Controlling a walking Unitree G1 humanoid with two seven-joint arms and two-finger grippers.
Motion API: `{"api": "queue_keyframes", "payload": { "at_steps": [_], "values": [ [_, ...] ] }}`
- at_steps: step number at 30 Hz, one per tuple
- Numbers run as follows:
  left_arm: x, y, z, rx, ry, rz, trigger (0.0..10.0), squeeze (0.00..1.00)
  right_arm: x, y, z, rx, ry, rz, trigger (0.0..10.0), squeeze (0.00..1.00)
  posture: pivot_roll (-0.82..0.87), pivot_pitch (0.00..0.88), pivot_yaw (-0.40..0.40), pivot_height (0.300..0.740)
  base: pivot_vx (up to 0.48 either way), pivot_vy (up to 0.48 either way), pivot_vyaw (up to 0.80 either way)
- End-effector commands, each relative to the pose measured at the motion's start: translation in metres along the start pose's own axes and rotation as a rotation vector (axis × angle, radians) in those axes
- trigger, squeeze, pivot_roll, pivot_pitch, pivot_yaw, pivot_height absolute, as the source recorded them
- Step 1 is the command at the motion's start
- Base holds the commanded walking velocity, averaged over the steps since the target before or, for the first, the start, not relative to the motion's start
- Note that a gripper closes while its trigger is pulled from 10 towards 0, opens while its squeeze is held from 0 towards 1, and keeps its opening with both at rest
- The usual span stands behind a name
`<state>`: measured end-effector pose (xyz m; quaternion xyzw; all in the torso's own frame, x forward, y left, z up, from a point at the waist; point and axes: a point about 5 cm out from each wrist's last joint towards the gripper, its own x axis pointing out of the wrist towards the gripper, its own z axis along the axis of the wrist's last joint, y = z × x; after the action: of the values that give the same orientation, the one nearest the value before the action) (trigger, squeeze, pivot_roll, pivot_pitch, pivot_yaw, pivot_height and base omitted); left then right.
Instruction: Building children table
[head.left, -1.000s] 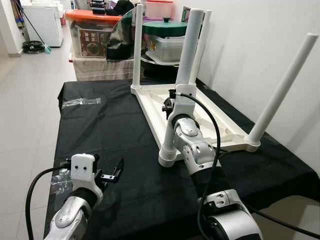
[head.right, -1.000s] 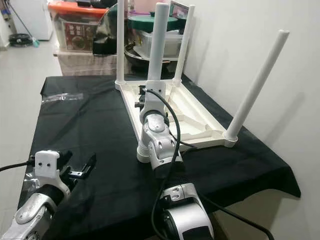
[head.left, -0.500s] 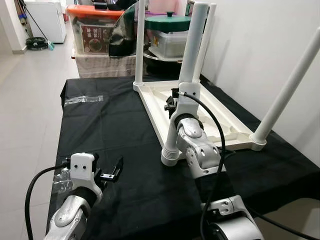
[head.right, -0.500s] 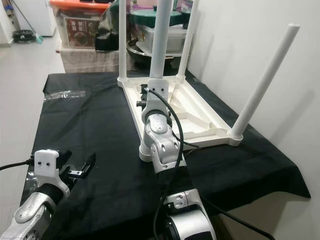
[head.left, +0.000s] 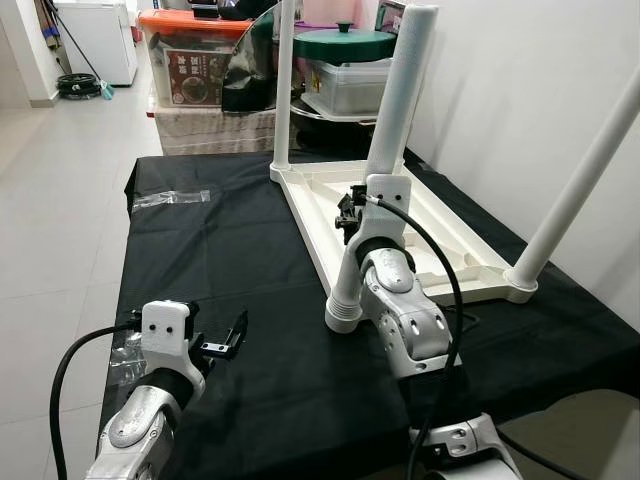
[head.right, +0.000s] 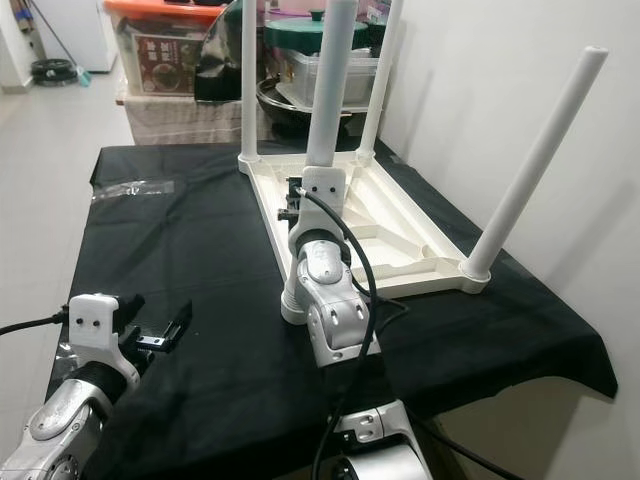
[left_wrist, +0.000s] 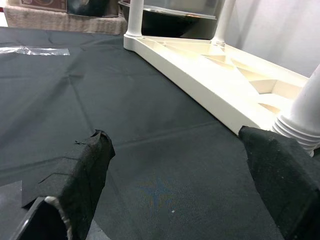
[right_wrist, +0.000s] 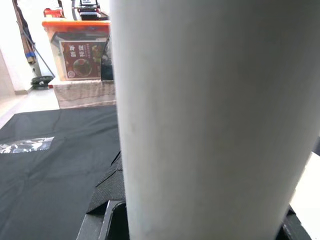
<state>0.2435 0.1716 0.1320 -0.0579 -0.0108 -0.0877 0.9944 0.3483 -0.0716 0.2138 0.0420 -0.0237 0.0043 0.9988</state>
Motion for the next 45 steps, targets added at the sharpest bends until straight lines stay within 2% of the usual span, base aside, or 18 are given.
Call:
{"api": "queue_keyframes", "payload": {
  "at_steps": [1, 14, 15, 16, 17, 28, 45],
  "values": [
    [0.000, 0.001, -0.002, 0.010, 0.008, -0.001, 10.0, 0.00, -0.010, 0.003, -0.040, 0.036, 0.171, -0.016, 0.0, 0.00, 0.06, 0.000, -0.092, 0.740, 0.000, 0.000, 0.00],
    [0.001, 0.001, -0.002, 0.008, 0.008, -0.005, 10.0, 0.00, -0.010, 0.007, -0.039, 0.032, 0.194, 0.024, 0.0, 0.00, 0.06, 0.000, -0.093, 0.740, 0.000, 0.000, 0.00],
    [0.001, 0.000, -0.002, 0.007, 0.009, -0.005, 10.0, 0.00, -0.010, 0.008, -0.040, 0.033, 0.201, 0.030, 3.5, 0.00, 0.06, 0.000, -0.094, 0.740, 0.000, 0.000, 0.00],
    [0.001, 0.000, -0.002, 0.007, 0.009, -0.005, 10.0, 0.00, -0.010, 0.008, -0.040, 0.033, 0.201, 0.030, 3.5, 0.00, 0.06, 0.000, -0.094, 0.740, 0.000, 0.000, 0.00],
    [0.001, 0.000, -0.003, 0.007, 0.009, -0.005, 10.0, 0.00, -0.011, 0.009, -0.040, 0.031, 0.204, 0.035, 10.0, 0.00, 0.06, 0.000, -0.095, 0.740, 0.000, 0.000, 0.00],
    [0.001, -0.001, -0.004, 0.002, 0.012, -0.007, 10.0, 0.00, -0.012, 0.015, -0.039, -0.002, 0.220, 0.076, 10.0, 0.00, 0.06, 0.000, -0.098, 0.740, 0.000, 0.000, 0.00],
    [0.001, -0.001, -0.004, 0.002, 0.012, -0.010, 10.0, 0.00, -0.012, 0.017, -0.033, 0.009, 0.203, 0.092, 10.0, 0.00, 0.06, 0.000, -0.096, 0.740, 0.000, 0.000, 0.00]
  ]
}}
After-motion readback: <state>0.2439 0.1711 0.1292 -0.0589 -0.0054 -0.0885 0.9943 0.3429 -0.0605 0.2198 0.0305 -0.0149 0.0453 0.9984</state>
